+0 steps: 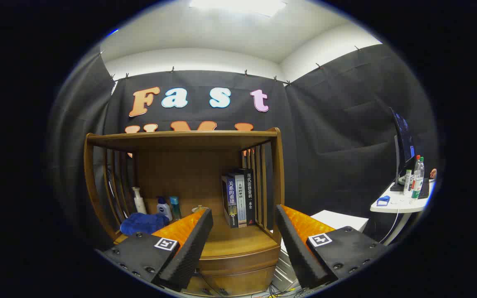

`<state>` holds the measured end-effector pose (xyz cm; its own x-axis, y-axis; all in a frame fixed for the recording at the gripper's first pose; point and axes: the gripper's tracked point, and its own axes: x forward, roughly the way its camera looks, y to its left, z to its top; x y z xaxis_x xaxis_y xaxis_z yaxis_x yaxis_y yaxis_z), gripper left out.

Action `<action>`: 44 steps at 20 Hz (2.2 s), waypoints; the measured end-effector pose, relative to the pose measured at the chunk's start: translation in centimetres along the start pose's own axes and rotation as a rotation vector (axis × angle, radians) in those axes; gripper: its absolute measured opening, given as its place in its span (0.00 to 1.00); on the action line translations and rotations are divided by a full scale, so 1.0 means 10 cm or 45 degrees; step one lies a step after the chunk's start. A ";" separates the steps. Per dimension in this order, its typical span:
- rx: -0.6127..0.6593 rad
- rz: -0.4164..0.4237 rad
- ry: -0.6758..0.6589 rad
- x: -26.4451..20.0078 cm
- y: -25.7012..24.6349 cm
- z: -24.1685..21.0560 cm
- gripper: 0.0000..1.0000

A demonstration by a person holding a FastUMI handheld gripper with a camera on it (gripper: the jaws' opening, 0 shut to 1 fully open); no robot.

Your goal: Pull open the drawer, take out the items inside it, and place them on the countertop above the cabinet.

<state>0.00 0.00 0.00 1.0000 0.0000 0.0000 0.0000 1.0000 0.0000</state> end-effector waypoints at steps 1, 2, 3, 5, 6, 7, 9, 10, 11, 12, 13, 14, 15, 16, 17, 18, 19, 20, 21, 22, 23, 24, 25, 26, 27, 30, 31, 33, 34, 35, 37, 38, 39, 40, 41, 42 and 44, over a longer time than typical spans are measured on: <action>0.001 0.001 -0.001 0.00 0.01 0.01 0.99; 0.004 0.003 -0.002 0.00 0.03 0.00 0.99; 0.008 0.009 -0.002 0.00 0.06 0.01 0.99; 0.013 0.019 0.001 -0.01 0.09 0.00 0.99; 0.011 0.021 0.004 0.00 0.11 -0.02 0.99; 0.008 0.020 0.008 0.00 0.11 -0.03 0.99; 0.004 0.018 0.014 -0.01 0.10 -0.05 0.99; 0.005 0.018 0.015 -0.01 0.11 -0.05 0.99; 0.006 0.018 0.015 -0.01 0.11 -0.06 0.99; 0.008 0.018 0.012 0.00 0.12 -0.06 0.99; 0.010 0.018 0.011 0.00 0.12 -0.07 0.99; 0.010 0.019 0.011 0.01 0.14 -0.08 0.99; 0.008 0.022 0.011 0.01 0.15 -0.08 0.99; 0.004 0.026 0.013 0.01 0.17 -0.10 0.99; -0.001 0.032 0.015 0.02 0.18 -0.12 0.99; -0.004 0.037 0.020 0.03 0.20 -0.16 0.99; -0.006 0.042 0.029 0.05 0.23 -0.20 0.99; -0.004 0.050 0.039 0.07 0.26 -0.26 0.99; -0.003 0.059 0.049 0.08 0.30 -0.30 0.99; -0.002 0.071 0.059 0.10 0.35 -0.36 0.99; -0.001 0.085 0.067 0.13 0.40 -0.40 0.99; 0.000 0.098 0.072 0.16 0.46 -0.45 0.99; 0.000 0.112 0.077 0.19 0.51 -0.51 0.99; -0.003 0.124 0.077 0.21 0.57 -0.57 0.99; -0.007 0.135 0.074 0.23 0.61 -0.61 0.99; -0.011 0.175 0.064 0.32 0.78 -0.80 0.99; -0.010 0.191 0.071 0.35 0.85 -0.87 0.99; -0.008 0.217 0.075 0.41 0.97 -1.00 0.99; -0.011 0.229 0.069 0.44 1.02 -1.08 0.99; -0.013 0.237 0.064 0.47 1.08 -1.13 0.99; -0.006 0.248 0.057 0.48 1.12 -1.30 0.99; 0.002 0.254 0.059 0.48 1.16 -1.40 0.99; 0.008 0.265 0.065 0.50 1.20 -1.48 0.99; 0.011 0.273 0.078 0.53 1.24 -1.55 0.99; 0.014 0.276 0.092 0.54 1.28 -1.65 0.99; 0.022 0.280 0.098 0.57 1.30 -1.75 0.99; 0.045 0.285 0.121 0.62 1.32 -1.95 0.99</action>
<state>6.18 13.18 -19.53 0.9705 0.2236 -0.0899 -0.2202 0.9744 0.0455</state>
